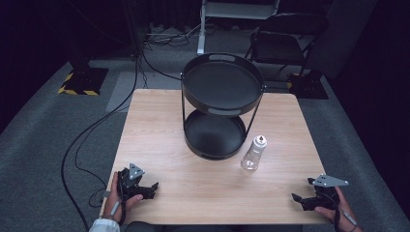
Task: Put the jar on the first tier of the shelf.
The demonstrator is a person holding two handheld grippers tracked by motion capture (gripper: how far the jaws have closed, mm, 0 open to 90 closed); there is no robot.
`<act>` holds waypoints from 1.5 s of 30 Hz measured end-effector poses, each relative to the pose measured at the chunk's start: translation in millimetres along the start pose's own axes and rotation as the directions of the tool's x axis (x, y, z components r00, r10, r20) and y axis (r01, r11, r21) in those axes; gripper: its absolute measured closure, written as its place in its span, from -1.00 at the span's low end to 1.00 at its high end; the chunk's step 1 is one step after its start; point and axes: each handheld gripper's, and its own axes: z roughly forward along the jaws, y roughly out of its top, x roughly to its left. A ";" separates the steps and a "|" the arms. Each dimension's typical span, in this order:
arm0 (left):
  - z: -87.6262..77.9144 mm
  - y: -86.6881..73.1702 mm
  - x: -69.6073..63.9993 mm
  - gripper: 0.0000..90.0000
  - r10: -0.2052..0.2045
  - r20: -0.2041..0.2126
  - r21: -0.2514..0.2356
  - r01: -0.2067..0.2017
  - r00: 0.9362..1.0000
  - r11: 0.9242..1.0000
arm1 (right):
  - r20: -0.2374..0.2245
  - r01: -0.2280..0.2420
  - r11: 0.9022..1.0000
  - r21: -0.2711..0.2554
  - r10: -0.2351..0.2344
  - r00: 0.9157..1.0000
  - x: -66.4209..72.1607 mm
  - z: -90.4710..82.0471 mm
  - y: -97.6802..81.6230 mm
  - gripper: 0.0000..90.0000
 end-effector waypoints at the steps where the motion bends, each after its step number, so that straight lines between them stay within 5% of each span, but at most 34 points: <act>1: 0.0 0.0 0.0 -1.00 0.000 0.000 0.000 0.000 1.000 1.000 | -0.004 0.001 1.000 0.002 -0.001 1.000 0.7 -0.3 0.9 -0.94; 25: 0.0 0.0 0.0 -1.00 0.000 0.000 0.000 0.000 1.000 1.000 | -0.009 0.043 0.999 -0.030 -0.043 0.999 10.9 -3.4 30.4 -0.94; 45: 0.0 0.0 0.0 -1.00 0.000 0.000 0.000 0.000 1.000 1.000 | -0.031 0.097 0.993 -0.059 -0.099 0.995 24.1 10.0 62.1 -0.94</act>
